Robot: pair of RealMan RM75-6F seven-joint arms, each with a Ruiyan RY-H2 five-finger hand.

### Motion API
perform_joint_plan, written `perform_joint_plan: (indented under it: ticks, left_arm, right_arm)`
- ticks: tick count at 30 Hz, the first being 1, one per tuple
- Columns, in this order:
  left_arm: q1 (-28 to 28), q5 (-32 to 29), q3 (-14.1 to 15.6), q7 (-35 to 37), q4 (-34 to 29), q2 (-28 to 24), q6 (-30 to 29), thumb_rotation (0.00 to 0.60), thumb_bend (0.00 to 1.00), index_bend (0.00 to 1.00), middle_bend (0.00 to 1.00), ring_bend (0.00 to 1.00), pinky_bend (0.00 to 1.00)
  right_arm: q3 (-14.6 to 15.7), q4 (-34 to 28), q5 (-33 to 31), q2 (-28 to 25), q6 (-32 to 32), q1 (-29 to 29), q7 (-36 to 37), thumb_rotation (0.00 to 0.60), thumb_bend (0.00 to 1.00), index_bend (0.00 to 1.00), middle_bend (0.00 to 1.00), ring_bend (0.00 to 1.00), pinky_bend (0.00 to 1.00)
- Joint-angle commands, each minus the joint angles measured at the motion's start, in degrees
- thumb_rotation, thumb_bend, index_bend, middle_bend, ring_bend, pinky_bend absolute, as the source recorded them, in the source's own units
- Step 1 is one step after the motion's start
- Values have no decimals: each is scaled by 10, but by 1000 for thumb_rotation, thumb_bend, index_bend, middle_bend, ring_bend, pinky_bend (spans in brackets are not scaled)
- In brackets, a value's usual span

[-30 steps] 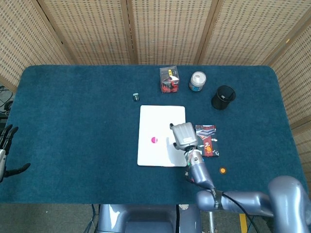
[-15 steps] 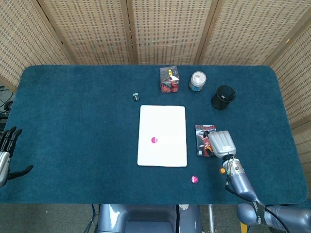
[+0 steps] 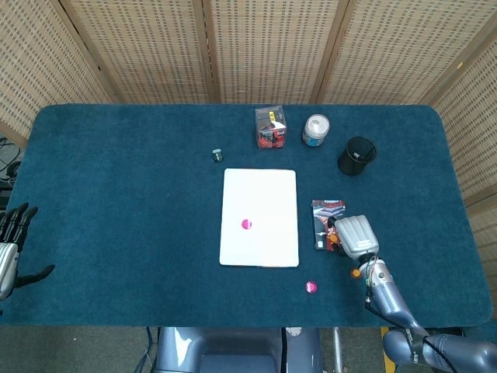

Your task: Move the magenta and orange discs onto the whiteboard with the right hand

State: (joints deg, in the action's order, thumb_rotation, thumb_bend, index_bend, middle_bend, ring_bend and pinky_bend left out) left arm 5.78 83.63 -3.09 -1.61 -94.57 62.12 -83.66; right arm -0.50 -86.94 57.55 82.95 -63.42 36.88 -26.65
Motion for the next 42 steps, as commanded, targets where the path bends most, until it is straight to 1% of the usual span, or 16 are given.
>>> perform_joint_plan:
  ticks: [1,17,39,41,42]
  left_arm:
    - [1,-2,0,1,0,-1,3,600,0,0,0,0,0]
    - [1,-3,0,-1,0,0,2,600,0,0,0,0,0]
    - [2,-5,-1,-4,0,1,4,600,0,0,0,0,0]
    - [2,-5,-1,-3,0,1,4,600,0,0,0,0,0]
    - [2,-5,-1,-3,0,1,5,600,0,0,0,0,0]
  right_arm:
    - [-4,7,0,5,5,-3,-2,600,363,380,902,951,1000]
    - [-19,26,-4,25,24,-9,-27,600,363,397,902,951,1000]
    - [-34,35,-27,30,50,-11,-50,600,363,397,902,951,1000]
    - [-35,35,-30,30,53,-11,-53,600,363,414,902,951,1000]
    - [-35,35,-32,30,54,-10,-54,600,363,440,902,951,1000]
